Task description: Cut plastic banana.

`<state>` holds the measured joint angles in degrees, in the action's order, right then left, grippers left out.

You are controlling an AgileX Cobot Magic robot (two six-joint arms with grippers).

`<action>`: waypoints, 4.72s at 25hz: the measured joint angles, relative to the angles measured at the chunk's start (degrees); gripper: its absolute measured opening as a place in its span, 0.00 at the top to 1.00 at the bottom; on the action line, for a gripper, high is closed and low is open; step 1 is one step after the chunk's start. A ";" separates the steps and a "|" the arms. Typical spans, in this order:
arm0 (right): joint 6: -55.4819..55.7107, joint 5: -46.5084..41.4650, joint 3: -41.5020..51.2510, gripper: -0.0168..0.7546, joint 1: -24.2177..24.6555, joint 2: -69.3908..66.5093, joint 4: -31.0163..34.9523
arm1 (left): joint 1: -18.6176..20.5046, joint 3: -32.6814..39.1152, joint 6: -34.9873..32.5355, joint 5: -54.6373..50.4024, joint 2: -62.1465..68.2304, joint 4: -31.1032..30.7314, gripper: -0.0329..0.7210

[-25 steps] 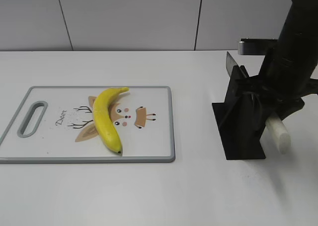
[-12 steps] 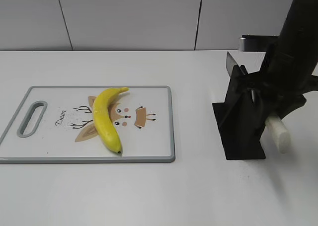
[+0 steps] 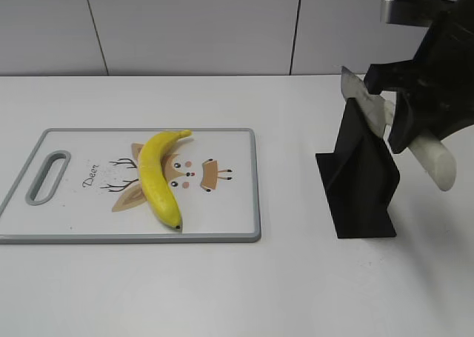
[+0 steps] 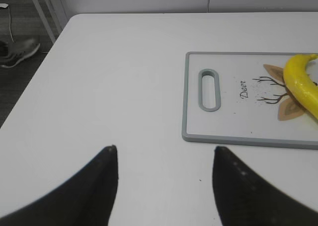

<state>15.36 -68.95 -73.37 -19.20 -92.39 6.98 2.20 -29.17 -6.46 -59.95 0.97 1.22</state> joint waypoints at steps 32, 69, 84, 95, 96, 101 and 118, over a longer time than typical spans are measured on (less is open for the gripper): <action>-60.08 3.66 -20.70 0.74 -0.06 -6.86 19.78 | 0.00 -14.55 -30.97 10.49 37.72 16.64 0.21; -97.41 5.73 -27.48 0.74 -4.18 -26.18 35.54 | -11.07 -43.56 -86.95 8.82 97.92 32.73 0.38; -98.71 6.55 -27.55 0.74 -4.18 -26.88 34.22 | -11.28 -43.56 -87.50 7.57 98.98 32.50 0.98; -90.91 8.95 -27.82 0.74 -6.00 -30.82 21.22 | -13.21 -43.56 -87.48 11.90 102.59 32.03 0.98; -90.48 9.08 -27.84 0.74 -6.29 -30.82 20.47 | -13.21 -43.56 -87.10 11.89 102.59 31.92 0.98; -89.70 9.74 -27.84 0.73 -6.77 -31.91 19.57 | -13.23 -43.56 -86.19 11.27 103.79 30.49 0.98; -89.36 10.80 -28.17 0.73 -6.78 -38.41 18.48 | -13.15 -44.65 -86.18 11.59 112.80 33.25 0.98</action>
<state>-74.00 -58.15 -101.55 -25.98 -130.80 25.46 -10.95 -73.82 -92.63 -48.37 113.78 34.48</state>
